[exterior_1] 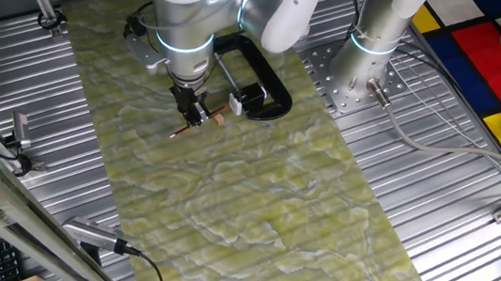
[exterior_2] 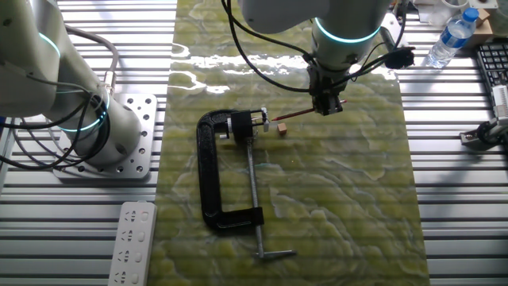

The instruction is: Insert the pencil into the pencil sharpener

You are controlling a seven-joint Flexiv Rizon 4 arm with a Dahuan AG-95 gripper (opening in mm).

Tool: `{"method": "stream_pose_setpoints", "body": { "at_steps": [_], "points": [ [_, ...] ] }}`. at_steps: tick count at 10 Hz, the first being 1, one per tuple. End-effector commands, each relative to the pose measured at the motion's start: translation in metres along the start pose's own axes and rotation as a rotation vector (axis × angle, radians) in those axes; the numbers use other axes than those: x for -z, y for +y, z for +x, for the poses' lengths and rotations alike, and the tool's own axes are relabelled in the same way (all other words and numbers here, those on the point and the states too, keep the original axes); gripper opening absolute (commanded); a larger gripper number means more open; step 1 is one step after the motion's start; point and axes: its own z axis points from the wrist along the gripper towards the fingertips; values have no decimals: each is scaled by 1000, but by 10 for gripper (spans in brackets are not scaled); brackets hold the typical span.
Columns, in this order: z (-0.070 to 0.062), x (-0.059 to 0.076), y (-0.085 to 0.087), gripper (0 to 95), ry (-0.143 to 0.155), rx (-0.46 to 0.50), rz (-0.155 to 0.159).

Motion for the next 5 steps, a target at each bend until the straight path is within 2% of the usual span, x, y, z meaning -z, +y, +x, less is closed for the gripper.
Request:
{"method": "stream_pose_setpoints", "body": {
  "at_steps": [1,5],
  "points": [
    [1,0,0,0,1,-2,2],
    [5,-3,1,0,2,-11,-7]
  ]
}}
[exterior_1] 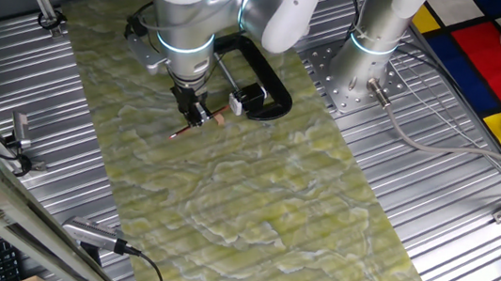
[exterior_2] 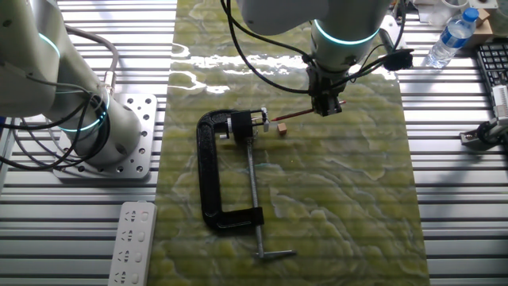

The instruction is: Insert the pencil into the pencil sharpener

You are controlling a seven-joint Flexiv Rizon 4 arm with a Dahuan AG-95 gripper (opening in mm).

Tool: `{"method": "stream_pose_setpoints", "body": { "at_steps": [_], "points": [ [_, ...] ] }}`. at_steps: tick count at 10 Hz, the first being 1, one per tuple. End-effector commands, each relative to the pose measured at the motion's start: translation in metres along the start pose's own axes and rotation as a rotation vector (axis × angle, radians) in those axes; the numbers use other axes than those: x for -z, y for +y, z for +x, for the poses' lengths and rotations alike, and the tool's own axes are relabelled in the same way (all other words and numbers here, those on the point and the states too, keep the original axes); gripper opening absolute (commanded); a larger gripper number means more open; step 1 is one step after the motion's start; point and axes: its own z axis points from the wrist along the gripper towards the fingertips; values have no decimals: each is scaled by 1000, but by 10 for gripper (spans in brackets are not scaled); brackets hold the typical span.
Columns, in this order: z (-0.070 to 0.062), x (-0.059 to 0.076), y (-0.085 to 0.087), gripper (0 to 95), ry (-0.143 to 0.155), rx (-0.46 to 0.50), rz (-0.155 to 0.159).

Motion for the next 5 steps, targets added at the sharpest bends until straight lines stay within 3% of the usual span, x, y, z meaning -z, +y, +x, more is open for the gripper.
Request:
{"method": "stream_pose_setpoints", "body": {
  "at_steps": [1,5],
  "points": [
    [3,-1,0,0,-3,-4,-4],
    [10,-5,2,0,-2,-9,-14]
  ]
}}
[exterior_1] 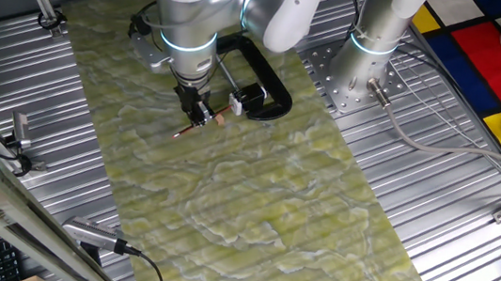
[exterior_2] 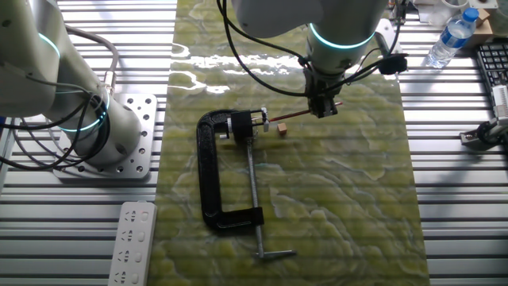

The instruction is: Insert the pencil into the pencil sharpener

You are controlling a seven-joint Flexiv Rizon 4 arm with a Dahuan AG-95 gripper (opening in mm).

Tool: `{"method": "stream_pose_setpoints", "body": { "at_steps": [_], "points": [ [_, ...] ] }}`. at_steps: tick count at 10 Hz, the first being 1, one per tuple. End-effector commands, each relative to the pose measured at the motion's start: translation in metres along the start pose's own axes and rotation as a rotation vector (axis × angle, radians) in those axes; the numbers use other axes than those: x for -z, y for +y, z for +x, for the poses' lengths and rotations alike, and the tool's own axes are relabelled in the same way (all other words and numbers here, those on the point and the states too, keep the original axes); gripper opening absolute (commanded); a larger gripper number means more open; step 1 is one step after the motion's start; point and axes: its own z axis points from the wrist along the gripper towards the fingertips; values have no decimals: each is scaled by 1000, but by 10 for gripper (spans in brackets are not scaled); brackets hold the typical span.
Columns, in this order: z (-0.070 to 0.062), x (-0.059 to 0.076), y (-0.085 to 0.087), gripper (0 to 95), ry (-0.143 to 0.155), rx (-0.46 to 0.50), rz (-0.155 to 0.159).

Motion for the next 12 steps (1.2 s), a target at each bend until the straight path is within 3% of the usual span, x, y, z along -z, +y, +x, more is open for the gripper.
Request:
{"method": "stream_pose_setpoints", "body": {
  "at_steps": [1,7,12],
  "points": [
    [3,-1,0,0,-1,-3,-1],
    [17,-1,3,0,33,-24,-9],
    [27,-2,5,0,34,-21,-7]
  ]
}}
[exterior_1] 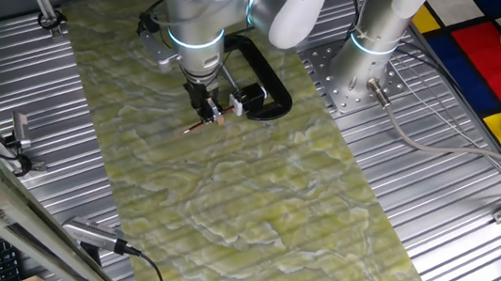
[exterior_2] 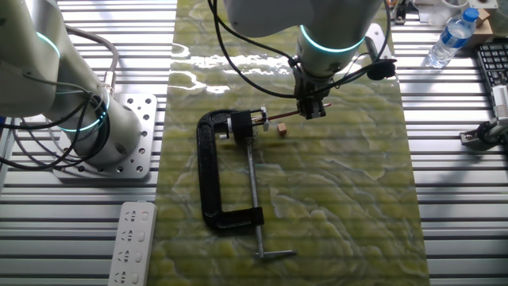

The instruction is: Insert the pencil into the pencil sharpener

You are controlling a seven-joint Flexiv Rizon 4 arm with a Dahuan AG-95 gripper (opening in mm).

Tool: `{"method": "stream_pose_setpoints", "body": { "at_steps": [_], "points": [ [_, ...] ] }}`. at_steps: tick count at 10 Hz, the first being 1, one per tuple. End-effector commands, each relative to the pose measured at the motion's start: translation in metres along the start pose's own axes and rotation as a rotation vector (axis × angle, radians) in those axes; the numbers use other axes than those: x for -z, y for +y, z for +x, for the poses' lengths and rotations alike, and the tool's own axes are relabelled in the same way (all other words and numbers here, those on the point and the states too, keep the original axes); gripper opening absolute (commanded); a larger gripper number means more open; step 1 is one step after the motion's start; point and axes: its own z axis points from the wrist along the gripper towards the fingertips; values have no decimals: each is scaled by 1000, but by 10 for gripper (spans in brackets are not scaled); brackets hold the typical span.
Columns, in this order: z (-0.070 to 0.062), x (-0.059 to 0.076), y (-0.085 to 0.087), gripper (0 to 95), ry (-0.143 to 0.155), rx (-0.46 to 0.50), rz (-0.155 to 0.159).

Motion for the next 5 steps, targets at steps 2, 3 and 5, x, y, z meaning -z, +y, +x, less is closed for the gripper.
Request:
{"method": "stream_pose_setpoints", "body": {
  "at_steps": [2,3,5],
  "points": [
    [5,-1,1,0,4,4,-1],
    [7,-1,1,0,5,5,-1],
    [11,-1,1,0,9,5,-1]
  ]
}}
